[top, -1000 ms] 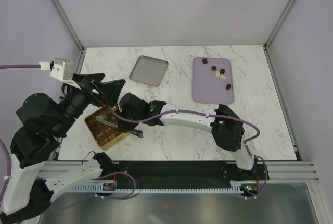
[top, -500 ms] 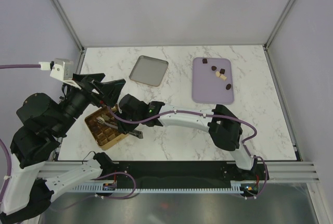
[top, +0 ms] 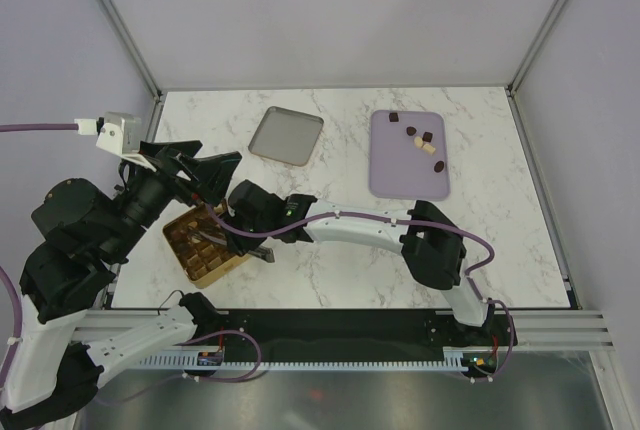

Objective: Pack the chocolate

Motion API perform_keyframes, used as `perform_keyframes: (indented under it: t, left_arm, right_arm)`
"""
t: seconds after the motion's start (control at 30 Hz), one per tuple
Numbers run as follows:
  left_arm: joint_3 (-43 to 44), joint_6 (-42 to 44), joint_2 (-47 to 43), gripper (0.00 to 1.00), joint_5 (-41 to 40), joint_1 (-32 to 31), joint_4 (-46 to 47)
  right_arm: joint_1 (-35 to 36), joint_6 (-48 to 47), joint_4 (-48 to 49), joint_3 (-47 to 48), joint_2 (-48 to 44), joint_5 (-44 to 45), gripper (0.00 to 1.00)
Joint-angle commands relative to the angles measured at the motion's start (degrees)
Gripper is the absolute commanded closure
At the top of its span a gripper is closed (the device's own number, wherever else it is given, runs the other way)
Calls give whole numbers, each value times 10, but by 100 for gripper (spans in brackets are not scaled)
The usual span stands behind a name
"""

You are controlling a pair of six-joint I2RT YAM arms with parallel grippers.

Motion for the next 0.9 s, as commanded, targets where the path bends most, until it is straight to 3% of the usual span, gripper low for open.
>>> perform_keyframes:
  t: [0.0, 0.23, 0.43, 0.67, 0.87]
  left_arm:
    - [9, -11, 3, 0, -2, 0, 1]
    - [8, -8, 20, 0, 4, 1, 0]
    - [-11, -15, 23, 0, 5, 0, 2]
    - [-9, -15, 23, 0, 23, 0, 2]
    - [-20, -16, 24, 0, 25, 0, 2]
  right_arm:
    - [2, -15, 12, 19, -39, 26, 53]
    - [-20, -25, 13, -33, -115, 68, 54]
    - [-101, -21, 11, -146, -191, 83, 55]
    - [-256, -29, -2, -276, -321, 112, 56]
    - [-412, -43, -66, -324, -362, 144, 56]
